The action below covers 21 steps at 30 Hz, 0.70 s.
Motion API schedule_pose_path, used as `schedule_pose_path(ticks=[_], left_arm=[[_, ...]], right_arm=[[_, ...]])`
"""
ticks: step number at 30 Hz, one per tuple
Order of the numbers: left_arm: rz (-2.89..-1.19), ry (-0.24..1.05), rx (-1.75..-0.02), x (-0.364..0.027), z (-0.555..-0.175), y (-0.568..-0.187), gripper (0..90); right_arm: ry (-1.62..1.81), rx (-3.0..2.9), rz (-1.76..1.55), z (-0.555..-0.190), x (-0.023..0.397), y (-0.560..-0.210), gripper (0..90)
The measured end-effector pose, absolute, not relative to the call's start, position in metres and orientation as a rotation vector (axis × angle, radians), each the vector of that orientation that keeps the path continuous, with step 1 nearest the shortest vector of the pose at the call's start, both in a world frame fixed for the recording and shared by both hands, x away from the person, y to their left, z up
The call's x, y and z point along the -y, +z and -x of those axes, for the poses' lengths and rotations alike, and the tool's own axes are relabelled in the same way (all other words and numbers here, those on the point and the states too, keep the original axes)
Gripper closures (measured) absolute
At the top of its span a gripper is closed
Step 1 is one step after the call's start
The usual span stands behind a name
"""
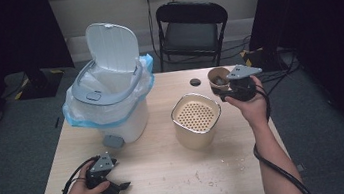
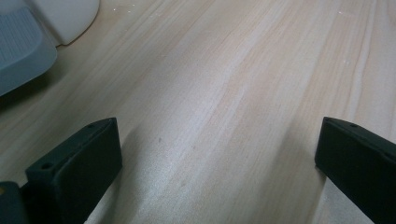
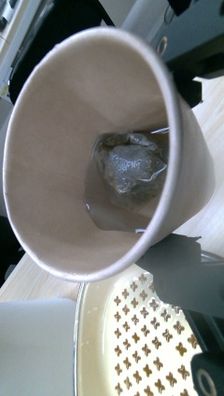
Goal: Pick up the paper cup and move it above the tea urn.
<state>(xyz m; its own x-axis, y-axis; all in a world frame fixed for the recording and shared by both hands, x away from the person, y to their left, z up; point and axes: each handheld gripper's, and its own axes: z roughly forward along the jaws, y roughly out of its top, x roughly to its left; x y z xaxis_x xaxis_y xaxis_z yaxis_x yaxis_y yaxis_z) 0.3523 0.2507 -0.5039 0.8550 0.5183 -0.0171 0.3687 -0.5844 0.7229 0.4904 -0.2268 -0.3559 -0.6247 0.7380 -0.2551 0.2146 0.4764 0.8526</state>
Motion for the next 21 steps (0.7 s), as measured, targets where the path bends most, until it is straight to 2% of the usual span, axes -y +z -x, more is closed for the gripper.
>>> schedule_pose_path(ticks=[21], left_arm=[[-2.258, 0.251, -0.639, -0.2508, -0.3523, -0.5039, 0.0]], right_arm=[[0.937, -2.106, -0.635, -0.4825, 0.2179, -0.3481, 42.5]])
